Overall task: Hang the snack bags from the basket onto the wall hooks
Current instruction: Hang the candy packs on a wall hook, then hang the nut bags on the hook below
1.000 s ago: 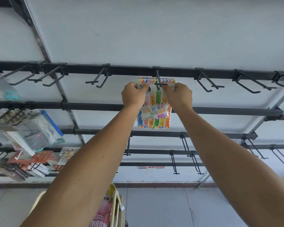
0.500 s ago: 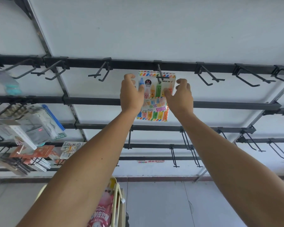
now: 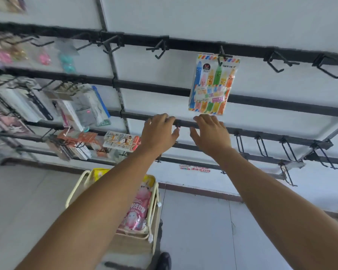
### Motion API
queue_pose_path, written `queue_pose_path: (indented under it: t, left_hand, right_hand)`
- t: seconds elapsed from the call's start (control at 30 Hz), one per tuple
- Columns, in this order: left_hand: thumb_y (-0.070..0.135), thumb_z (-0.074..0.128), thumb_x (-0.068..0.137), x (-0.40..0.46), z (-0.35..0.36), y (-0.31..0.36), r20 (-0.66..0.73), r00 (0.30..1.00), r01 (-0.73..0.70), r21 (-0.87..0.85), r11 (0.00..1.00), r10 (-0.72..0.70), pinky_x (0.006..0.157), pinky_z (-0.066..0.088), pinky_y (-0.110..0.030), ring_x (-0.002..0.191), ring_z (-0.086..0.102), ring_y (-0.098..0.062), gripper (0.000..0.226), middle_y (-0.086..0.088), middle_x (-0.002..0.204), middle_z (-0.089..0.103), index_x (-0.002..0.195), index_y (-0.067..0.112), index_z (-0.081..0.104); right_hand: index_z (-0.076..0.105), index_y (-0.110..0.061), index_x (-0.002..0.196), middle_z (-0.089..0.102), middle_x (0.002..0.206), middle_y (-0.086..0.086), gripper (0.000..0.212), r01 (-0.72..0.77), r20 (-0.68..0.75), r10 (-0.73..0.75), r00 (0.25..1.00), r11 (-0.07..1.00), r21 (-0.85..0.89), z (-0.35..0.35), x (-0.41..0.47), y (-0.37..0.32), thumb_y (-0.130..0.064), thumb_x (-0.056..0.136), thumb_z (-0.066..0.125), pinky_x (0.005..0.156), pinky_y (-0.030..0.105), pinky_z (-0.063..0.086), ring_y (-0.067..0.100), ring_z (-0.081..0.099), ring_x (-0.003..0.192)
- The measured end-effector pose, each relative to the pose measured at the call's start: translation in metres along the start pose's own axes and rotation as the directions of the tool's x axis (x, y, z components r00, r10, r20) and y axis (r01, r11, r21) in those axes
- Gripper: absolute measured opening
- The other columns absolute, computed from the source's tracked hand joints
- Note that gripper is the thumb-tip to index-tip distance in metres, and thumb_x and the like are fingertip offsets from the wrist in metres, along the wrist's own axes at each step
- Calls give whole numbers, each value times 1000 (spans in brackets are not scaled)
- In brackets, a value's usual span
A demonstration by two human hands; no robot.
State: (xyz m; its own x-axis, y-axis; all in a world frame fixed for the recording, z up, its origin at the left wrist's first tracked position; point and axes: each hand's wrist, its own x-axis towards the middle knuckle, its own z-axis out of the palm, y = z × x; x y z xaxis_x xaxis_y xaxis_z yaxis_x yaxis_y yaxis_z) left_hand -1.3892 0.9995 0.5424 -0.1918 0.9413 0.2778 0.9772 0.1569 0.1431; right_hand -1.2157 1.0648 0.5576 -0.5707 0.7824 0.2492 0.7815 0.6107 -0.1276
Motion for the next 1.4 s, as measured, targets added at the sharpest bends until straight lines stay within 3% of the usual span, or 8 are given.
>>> queue_pose_path:
  t: [0.13,0.3,0.47,0.63,1.0,1.17,1.27,1.4]
  left_hand:
    - [46,46,99,-63,-2,-26,136,981,129,46,991,-134,90,50,-44,123,52,-30,47,-6,135,58,137,19,54]
    - [44,43,100,-140,-13,-66,238,921,287,119,950,-308,90,48,-45,123,51,-31,45,-7,136,56,137,18,51]
    - [43,44,101,-195,-22,-108,255,862,423,118,898,-439,90,47,-46,124,51,-32,46,-9,139,53,140,19,48]
    - [44,45,100,-232,-16,-155,269,808,522,85,849,-524,85,49,-45,115,56,-33,41,-11,124,60,131,18,53]
    - [39,48,99,-285,15,-279,359,727,624,12,781,-586,87,53,-44,110,59,-29,41,-9,122,60,136,21,52]
    - [39,48,100,-290,50,-305,452,691,639,-20,769,-564,88,54,-47,112,59,-28,42,-10,125,59,137,20,50]
    - [39,49,99,-289,79,-318,509,651,663,-21,748,-563,90,53,-48,115,57,-29,42,-9,128,57,137,21,50]
    - [37,51,99,-288,119,-329,549,608,690,-9,723,-574,90,54,-48,118,57,-29,44,-9,133,56,140,21,50]
  right_hand:
    - [42,-21,145,44,151,2,49,80,233,-95,968,994,72,19,-34,-28,-45,102,41,108,46,39,26,42,137]
    - [39,-22,147,45,151,2,50,143,376,-177,909,983,117,44,-71,-72,-45,103,40,104,44,42,27,44,135]
    - [34,-23,151,42,154,2,55,230,457,-261,850,965,124,62,-84,-117,-48,102,40,105,47,45,28,45,136]
    - [36,-23,149,48,149,4,54,271,493,-291,820,956,113,85,-79,-162,-48,102,40,101,46,48,28,49,133]
    - [37,-30,148,52,145,3,51,196,608,-251,753,968,156,162,-69,-280,-46,100,42,95,46,51,29,55,127]
    - [42,-26,144,59,135,3,47,167,648,-243,722,970,178,212,-69,-304,-44,100,44,76,34,49,30,60,118]
    - [41,-24,142,63,131,7,48,80,692,-243,680,963,259,251,-66,-314,-41,98,48,82,40,56,32,63,113]
    - [39,-23,145,61,131,15,54,-74,772,-193,606,952,296,303,-63,-326,-39,95,54,89,47,53,38,60,115]
